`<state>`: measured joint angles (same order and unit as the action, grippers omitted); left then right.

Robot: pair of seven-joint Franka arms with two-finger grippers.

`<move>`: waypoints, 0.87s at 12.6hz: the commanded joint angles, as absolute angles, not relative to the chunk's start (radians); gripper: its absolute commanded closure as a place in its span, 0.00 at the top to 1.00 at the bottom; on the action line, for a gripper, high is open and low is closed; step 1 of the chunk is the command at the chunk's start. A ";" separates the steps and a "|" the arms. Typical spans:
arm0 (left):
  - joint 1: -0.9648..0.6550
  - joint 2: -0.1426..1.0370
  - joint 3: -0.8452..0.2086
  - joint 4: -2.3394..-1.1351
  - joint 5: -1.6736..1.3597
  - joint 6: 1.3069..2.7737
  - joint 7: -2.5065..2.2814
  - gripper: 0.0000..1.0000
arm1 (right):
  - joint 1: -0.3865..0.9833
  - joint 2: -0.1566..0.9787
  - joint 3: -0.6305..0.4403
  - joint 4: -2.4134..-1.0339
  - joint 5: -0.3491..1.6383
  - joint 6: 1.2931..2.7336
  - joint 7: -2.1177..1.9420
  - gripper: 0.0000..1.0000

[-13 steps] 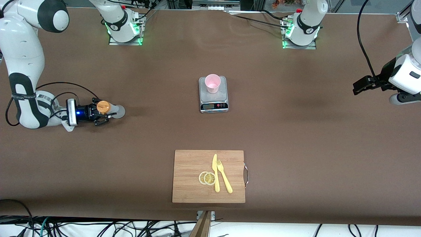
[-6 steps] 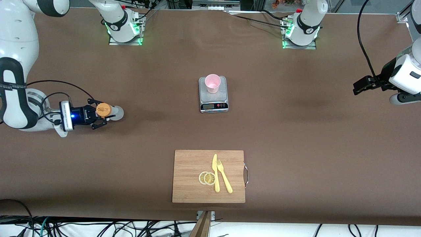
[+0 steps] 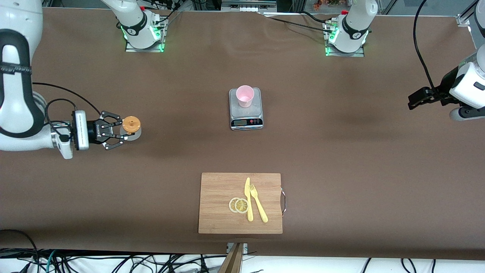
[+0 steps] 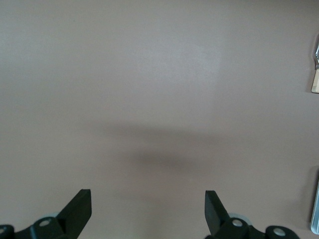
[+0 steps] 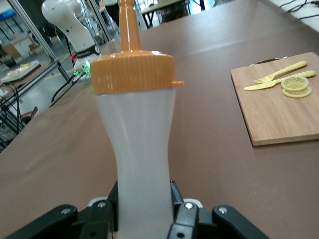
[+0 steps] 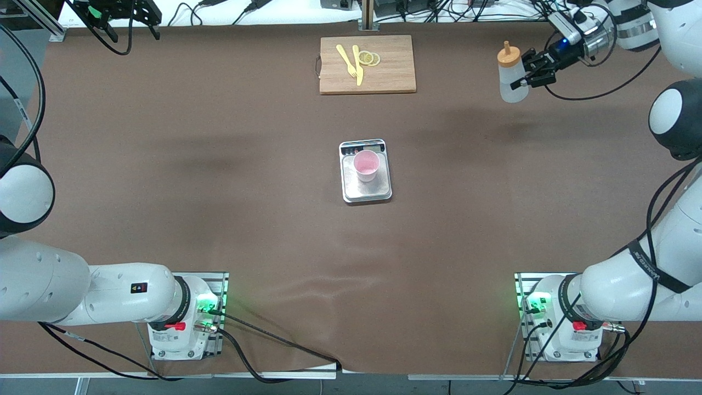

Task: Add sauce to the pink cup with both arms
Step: 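Lift the sauce bottle with the right gripper toward the scale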

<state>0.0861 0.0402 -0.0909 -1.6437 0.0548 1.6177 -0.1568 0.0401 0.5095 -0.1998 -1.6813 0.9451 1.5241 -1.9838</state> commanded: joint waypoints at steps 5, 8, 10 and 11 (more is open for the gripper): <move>0.104 0.029 -0.094 -1.655 0.031 1.631 -0.126 1.00 | 0.227 0.433 -0.206 -1.726 0.904 1.618 -1.864 0.03; 0.104 0.029 -0.094 -1.657 0.031 1.631 -0.126 1.00 | 0.281 0.433 -0.204 -1.735 0.861 1.653 -1.862 0.04; 0.106 0.031 -0.094 -1.657 0.031 1.631 -0.126 1.00 | 0.304 0.416 -0.196 -1.767 0.829 1.689 -1.836 0.04; 0.106 0.031 -0.094 -1.657 0.031 1.631 -0.126 1.00 | 0.320 0.384 -0.175 -1.819 0.818 1.744 -1.819 0.04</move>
<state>0.0936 0.0402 -0.0909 -1.6450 0.0548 1.6181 -0.1518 0.3000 0.4628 -0.1956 -1.7239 0.8475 1.6774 -1.8538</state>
